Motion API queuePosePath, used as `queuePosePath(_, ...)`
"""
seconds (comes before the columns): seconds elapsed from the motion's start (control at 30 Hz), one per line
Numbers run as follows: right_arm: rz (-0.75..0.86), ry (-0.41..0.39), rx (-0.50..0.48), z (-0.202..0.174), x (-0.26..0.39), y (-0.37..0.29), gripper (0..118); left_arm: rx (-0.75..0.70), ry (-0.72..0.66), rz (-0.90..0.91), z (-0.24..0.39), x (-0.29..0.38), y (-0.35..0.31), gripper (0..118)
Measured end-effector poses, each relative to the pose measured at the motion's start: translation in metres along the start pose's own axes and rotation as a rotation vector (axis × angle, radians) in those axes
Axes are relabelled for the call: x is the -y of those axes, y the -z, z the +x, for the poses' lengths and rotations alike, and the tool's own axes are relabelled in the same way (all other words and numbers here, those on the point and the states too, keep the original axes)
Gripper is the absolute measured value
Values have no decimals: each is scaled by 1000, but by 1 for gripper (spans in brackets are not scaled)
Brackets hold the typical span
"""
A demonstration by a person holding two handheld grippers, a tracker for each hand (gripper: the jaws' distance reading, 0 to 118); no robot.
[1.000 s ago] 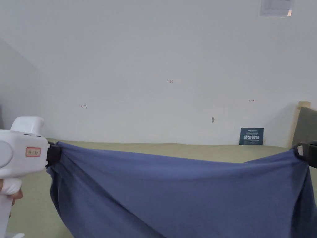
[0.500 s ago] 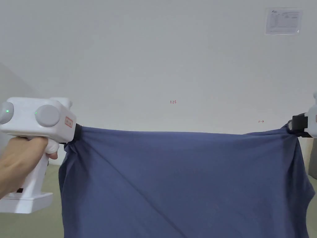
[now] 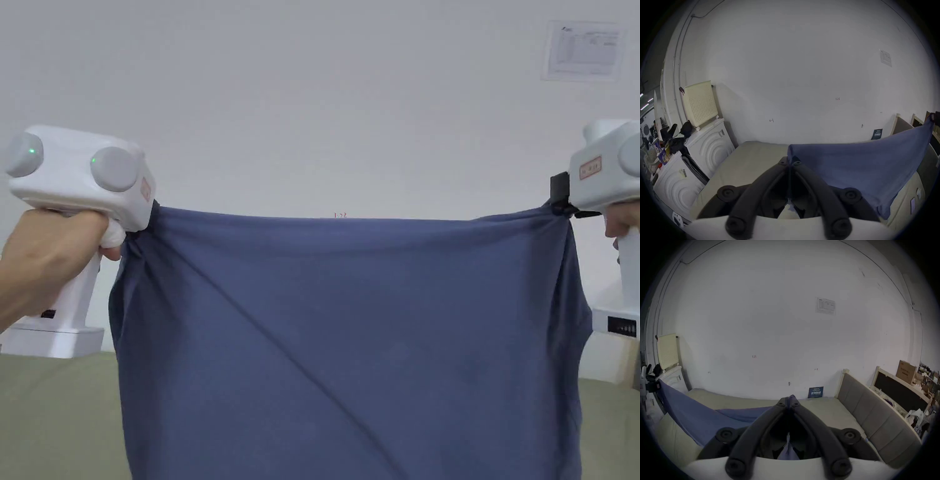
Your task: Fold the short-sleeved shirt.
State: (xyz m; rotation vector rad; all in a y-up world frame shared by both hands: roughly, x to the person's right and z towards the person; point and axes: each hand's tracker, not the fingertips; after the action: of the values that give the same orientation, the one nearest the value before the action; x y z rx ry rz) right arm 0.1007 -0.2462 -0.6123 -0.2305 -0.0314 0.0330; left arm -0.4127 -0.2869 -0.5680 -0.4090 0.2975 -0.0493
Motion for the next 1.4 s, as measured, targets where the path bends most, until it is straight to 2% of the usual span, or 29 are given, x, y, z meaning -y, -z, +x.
queuePosePath(0.17, -6, 3, 31, -2, 9, 35, 0, -20, 2, -19, 10, 12, 37, 1)
queuePosePath(0.23, -19, 10, 23, 0, 4, 20, 0, -24, 0, -31, 14, 30, 50, 1)
queuePosePath(0.3, -37, -22, 41, 2, 21, 47, 0, -22, 29, -69, 23, 44, 65, 1)
queuePosePath(0.4, -79, -5, 33, 6, 41, 32, 0, -5, 36, -104, 24, 81, 79, 1)
queuePosePath(0.43, -97, -9, 37, -6, 106, 55, 0, -4, 42, -110, 24, 94, 81, 1)
queuePosePath(0.53, -174, -28, 18, -7, 166, 40, 0, 30, 89, -153, 25, 135, 83, 1)
queuePosePath(0.57, -220, -46, 19, 5, 178, 61, 0, 43, 93, -158, 23, 152, 78, 1)
queuePosePath(0.6, -231, -43, 3, 6, 193, 54, 0, 47, 104, -173, 22, 165, 74, 1)
queuePosePath(0.67, -263, -29, 11, 7, 224, 33, 0, 65, 108, -198, 18, 191, 62, 0)
queuePosePath(0.7, -267, 6, -22, 7, 241, 13, 0, 67, 97, -195, 12, 208, 50, 0)
queuePosePath(0.8, -280, -19, -47, 4, 292, -56, 0, 104, 79, -249, -2, 251, 21, 0)
queuePosePath(0.97, -339, 33, -88, 26, 362, -154, 0, 126, 116, -297, -26, 327, -39, 0)
queuePosePath(1.07, -370, 66, -97, 31, 401, -215, 0, 170, 73, -338, -46, 366, -80, 0)
queuePosePath(1.13, -406, 109, -120, 44, 424, -238, 0, 167, 62, -367, -55, 392, -103, 0)
queuePosePath(1.3, -444, 69, -100, 48, 458, -297, 0, 188, 20, -394, -78, 444, -165, 0)
queuePosePath(1.4, -457, 118, -110, 54, 467, -319, 0, 181, 18, -411, -87, 469, -194, 1)
